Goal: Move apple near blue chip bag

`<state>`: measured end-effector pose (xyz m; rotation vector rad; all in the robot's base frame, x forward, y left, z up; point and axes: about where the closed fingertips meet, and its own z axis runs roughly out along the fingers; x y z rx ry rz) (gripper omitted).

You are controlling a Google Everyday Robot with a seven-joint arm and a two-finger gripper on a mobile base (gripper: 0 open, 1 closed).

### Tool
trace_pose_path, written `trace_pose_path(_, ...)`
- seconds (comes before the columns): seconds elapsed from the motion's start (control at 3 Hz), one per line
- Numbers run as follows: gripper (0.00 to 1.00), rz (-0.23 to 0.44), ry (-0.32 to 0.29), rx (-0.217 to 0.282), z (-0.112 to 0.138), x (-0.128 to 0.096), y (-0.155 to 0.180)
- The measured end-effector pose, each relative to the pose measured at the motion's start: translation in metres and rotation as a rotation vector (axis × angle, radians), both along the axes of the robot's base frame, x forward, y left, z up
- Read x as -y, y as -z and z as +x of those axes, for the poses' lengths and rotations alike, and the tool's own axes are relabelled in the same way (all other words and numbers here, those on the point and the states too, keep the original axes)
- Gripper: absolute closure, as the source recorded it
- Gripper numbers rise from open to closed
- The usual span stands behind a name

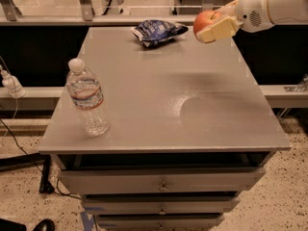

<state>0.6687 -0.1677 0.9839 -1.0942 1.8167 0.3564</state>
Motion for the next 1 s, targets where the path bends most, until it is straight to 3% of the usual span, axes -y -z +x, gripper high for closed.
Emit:
trace_pose_path(0.33, 1.00, 0.000, 0.000, 0.000, 0.000, 0.000, 0.000)
trace_pose_path(0.67, 1.00, 0.017, -0.001, 0.038, 0.022, -0.006, 0.002)
trace_pose_path(1.0, 1.00, 0.059, 0.011, 0.083, 0.073, -0.015, 0.011)
